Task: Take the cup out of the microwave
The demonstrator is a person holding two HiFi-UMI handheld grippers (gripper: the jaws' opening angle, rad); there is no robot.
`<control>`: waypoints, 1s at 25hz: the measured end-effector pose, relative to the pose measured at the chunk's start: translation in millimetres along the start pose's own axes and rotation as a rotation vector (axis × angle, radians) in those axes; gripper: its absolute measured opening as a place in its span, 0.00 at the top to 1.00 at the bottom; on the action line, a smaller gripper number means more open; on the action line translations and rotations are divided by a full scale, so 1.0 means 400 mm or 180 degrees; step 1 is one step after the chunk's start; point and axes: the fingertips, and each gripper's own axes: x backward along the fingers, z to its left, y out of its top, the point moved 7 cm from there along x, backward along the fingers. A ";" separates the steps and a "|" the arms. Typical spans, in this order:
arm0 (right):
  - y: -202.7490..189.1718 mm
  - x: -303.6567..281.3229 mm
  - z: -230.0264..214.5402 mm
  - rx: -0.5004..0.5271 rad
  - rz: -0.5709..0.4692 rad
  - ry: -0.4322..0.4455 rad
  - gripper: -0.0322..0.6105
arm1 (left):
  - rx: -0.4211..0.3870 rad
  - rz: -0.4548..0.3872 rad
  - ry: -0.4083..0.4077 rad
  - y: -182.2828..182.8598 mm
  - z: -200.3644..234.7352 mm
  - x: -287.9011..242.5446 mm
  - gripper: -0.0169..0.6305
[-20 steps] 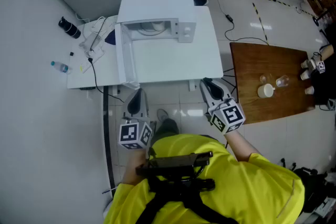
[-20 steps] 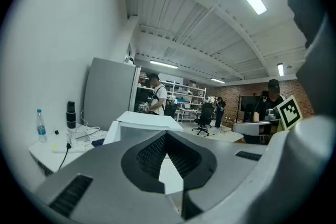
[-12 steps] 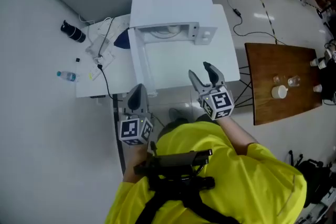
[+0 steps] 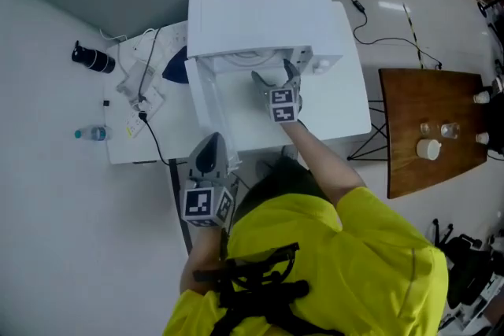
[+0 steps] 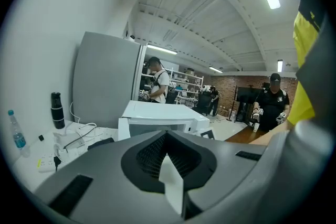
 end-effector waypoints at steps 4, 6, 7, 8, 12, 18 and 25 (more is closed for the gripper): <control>-0.037 -0.188 -0.019 -0.0021 0.0060 -0.0114 0.15 | 0.0051 0.0043 -0.0081 -0.019 0.009 -0.054 0.98; -0.053 -0.261 -0.032 -0.0080 0.0072 -0.0171 0.15 | 0.0061 -0.0092 -0.0109 -0.012 0.012 -0.081 0.98; -0.056 -0.289 -0.039 -0.0096 0.0057 -0.0199 0.15 | 0.0066 -0.0137 -0.0119 -0.010 0.013 -0.088 0.98; -0.056 -0.313 -0.044 -0.0089 0.0038 -0.0230 0.15 | 0.0071 -0.0158 -0.0122 -0.009 0.014 -0.092 0.98; -0.049 -0.377 -0.060 -0.0062 0.0057 -0.0340 0.18 | 0.0068 -0.0079 -0.0100 -0.015 0.026 -0.094 0.98; -0.040 -0.373 -0.053 0.0034 0.0057 -0.0206 0.25 | 0.0009 -0.0028 -0.0012 -0.014 0.050 -0.098 0.98; -0.056 -0.050 0.118 0.0260 -0.0119 0.0534 0.25 | 0.0085 -0.0019 -0.0058 -0.019 0.056 -0.120 0.98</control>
